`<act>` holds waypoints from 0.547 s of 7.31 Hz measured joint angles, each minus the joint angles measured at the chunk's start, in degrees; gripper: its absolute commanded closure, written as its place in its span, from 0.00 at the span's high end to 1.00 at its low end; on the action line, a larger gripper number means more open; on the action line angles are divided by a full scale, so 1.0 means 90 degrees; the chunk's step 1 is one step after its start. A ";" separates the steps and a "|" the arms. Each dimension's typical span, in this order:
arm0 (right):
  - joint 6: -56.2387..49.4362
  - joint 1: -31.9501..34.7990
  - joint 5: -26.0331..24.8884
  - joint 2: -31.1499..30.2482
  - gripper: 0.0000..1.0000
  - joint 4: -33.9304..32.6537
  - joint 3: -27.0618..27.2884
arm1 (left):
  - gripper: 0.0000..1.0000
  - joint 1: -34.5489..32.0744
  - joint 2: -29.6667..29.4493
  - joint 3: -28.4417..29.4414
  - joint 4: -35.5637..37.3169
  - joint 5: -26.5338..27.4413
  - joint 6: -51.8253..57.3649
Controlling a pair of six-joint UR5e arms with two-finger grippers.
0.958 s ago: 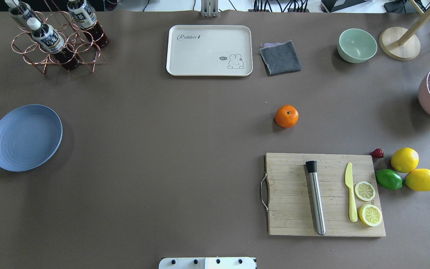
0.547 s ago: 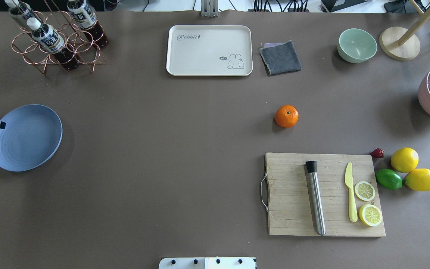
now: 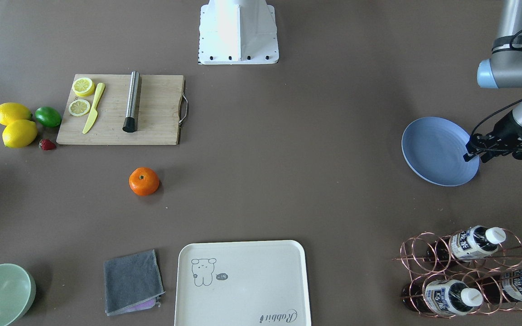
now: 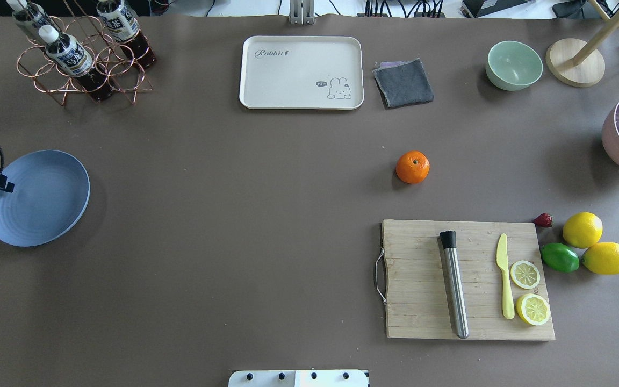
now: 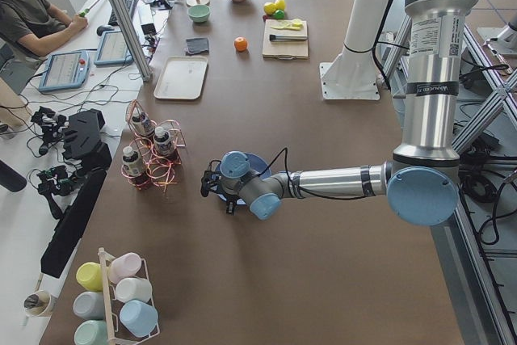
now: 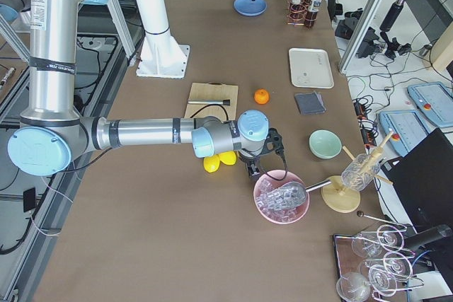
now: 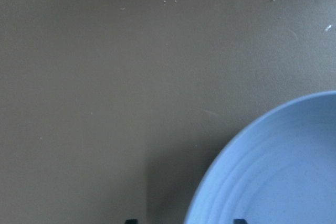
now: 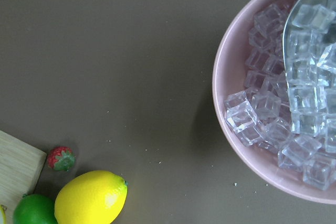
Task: Pick orange to plate
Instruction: 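Push the blue plate toward table center with left gripper while right arm reaches in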
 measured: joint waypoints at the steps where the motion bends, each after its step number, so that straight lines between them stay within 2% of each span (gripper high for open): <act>1: 0.0007 -0.0003 0.0000 -0.0002 1.00 0.0000 0.0000 | 0.00 0.0030 0.0011 0.0000 -0.0098 0.0001 -0.0118; 4: 0.0475 -0.0067 -0.0066 0.0287 1.00 -0.0025 0.0001 | 0.00 0.0045 0.0004 -0.0230 -0.0173 -0.0106 -0.0314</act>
